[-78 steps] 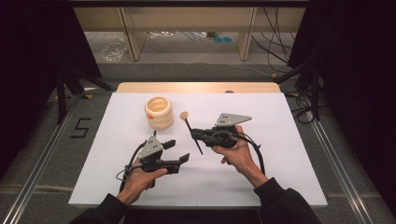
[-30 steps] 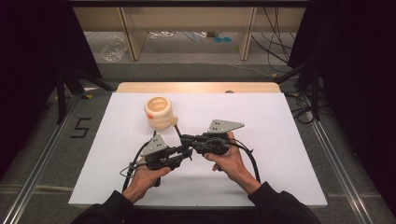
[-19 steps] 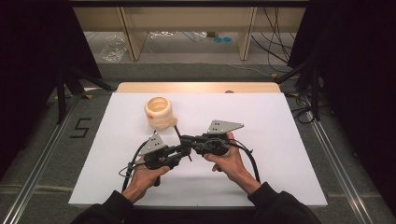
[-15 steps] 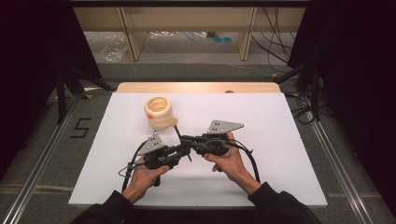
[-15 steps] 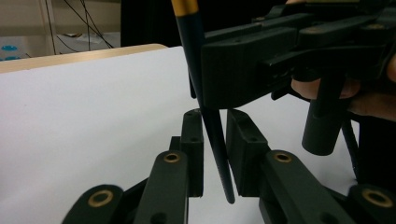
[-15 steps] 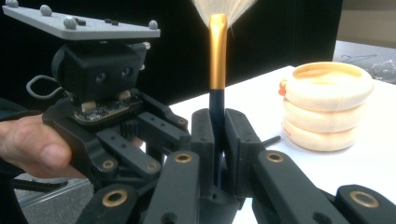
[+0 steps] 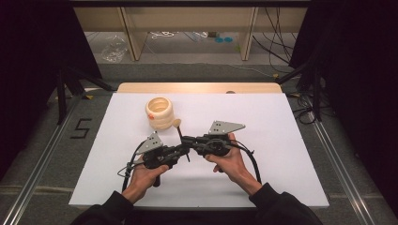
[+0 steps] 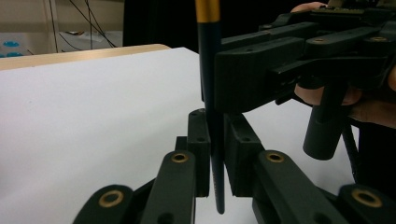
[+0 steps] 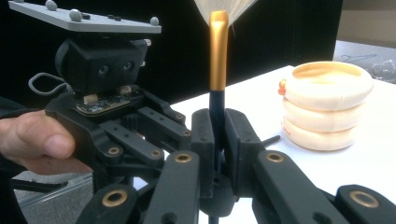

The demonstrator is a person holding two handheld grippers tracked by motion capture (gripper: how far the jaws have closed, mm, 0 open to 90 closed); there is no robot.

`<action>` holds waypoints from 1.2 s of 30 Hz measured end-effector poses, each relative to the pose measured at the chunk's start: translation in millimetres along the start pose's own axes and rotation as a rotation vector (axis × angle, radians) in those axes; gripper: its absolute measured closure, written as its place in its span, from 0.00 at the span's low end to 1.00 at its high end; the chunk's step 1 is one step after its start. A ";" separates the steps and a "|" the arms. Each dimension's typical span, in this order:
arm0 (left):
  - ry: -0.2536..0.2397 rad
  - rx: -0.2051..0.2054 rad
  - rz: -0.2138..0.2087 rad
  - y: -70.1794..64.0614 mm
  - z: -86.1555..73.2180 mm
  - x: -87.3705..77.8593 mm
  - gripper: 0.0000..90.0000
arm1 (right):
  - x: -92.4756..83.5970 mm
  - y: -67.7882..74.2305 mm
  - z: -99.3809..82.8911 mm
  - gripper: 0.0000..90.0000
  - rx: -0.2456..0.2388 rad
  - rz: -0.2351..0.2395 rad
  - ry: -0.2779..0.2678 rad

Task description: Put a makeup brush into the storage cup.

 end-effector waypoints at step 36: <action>0.041 0.036 0.131 35.6 1.4 -17.1 0.93 | -78.5 -47.6 -33.4 0.32 0.058 -0.378 0.143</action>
Point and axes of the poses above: each handheld gripper's, and its own axes: x roughly forward along the jaws, z roughly out of its top, y roughly to its left, the point moved 9 cm from there along x, roughly forward along the jaws, and after that the axes turned 10 degrees about y, right-handed, at the moved point
